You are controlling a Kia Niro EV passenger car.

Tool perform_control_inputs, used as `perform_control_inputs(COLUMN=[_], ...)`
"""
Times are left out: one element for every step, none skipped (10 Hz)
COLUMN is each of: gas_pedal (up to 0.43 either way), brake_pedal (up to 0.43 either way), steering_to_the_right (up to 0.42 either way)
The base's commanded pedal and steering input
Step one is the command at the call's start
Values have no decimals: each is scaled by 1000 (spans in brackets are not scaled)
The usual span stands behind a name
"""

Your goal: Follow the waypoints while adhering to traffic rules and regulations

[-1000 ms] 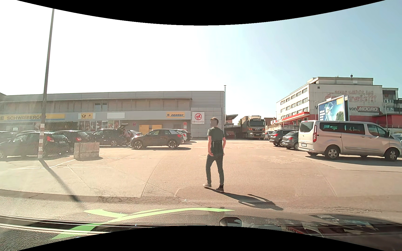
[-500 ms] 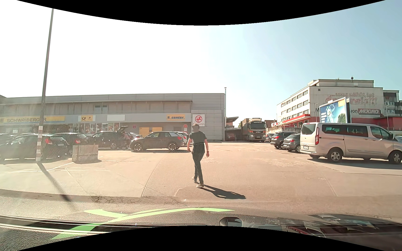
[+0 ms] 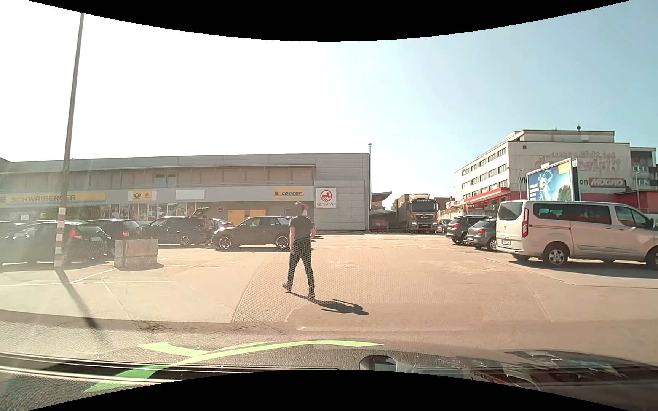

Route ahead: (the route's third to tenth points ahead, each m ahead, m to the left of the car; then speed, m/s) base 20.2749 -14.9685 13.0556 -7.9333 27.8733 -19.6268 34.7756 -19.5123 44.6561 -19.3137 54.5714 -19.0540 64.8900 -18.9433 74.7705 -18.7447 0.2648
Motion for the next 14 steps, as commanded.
perform_control_inputs(gas_pedal=[0,0,0,0,0,0,0,0,0,47,98,98,98,98], brake_pedal=[116,61,18,0,0,0,0,0,0,0,0,0,0,0], steering_to_the_right=[-51,-52,-51,-52,-51,-52,-52,-52,-52,-51,-51,-51,-51,-51])
